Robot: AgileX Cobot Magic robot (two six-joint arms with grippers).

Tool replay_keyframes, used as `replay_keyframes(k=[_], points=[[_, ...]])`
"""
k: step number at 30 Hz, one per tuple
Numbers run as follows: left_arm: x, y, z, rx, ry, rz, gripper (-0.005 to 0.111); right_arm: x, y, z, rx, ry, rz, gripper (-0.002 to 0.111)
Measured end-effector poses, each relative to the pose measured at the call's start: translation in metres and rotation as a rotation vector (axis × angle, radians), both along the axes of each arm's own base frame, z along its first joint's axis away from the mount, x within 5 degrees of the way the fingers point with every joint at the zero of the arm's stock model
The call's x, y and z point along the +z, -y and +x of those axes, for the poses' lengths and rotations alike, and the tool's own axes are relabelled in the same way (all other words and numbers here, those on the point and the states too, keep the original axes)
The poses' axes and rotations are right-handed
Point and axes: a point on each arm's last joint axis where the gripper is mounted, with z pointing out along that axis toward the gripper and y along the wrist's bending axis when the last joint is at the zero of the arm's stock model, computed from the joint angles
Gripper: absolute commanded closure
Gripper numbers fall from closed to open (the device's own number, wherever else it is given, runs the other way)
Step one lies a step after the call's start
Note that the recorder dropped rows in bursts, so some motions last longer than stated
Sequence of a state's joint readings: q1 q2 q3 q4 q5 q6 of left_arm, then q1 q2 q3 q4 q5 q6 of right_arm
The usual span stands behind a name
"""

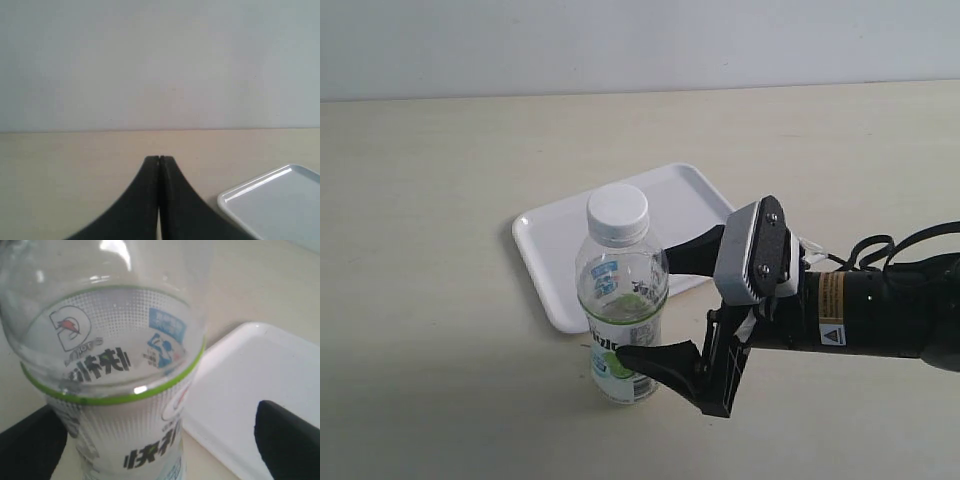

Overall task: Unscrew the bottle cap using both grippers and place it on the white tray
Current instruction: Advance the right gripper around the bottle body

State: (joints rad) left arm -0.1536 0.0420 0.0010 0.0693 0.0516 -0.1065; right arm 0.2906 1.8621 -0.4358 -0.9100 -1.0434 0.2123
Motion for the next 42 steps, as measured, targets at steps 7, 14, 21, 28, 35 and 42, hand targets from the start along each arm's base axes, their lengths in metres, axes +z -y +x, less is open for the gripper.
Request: replay_keyframes(k=[7,14,21,28,35,42], points=[[0.0000,0.0000,0.0000,0.000,0.000,0.000,0.107,0.0017,-0.0017,0.0023,0.020,0.015,0.000,0.012],[0.0000,0.0000,0.0000,0.000,0.000,0.000,0.107,0.0017,-0.0020,0.0016,0.014,-0.018,0.015,0.012],[0.0000,0.0000,0.0000,0.000,0.000,0.000,0.107,-0.0003,-0.0016,0.0006,0.022,-0.031,-0.005,0.012],[0.0000,0.0000,0.0000,0.000,0.000,0.000,0.107,-0.0009,-0.0013,0.0006,0.019,-0.035,-0.010,0.012],[0.0000,0.0000,0.0000,0.000,0.000,0.000,0.107,-0.0009,-0.0013,0.0006,0.020,-0.035,-0.010,0.012],[0.0000,0.0000,0.0000,0.000,0.000,0.000,0.107,-0.0009,-0.0014,0.0004,0.014,-0.051,-0.003,0.012]])
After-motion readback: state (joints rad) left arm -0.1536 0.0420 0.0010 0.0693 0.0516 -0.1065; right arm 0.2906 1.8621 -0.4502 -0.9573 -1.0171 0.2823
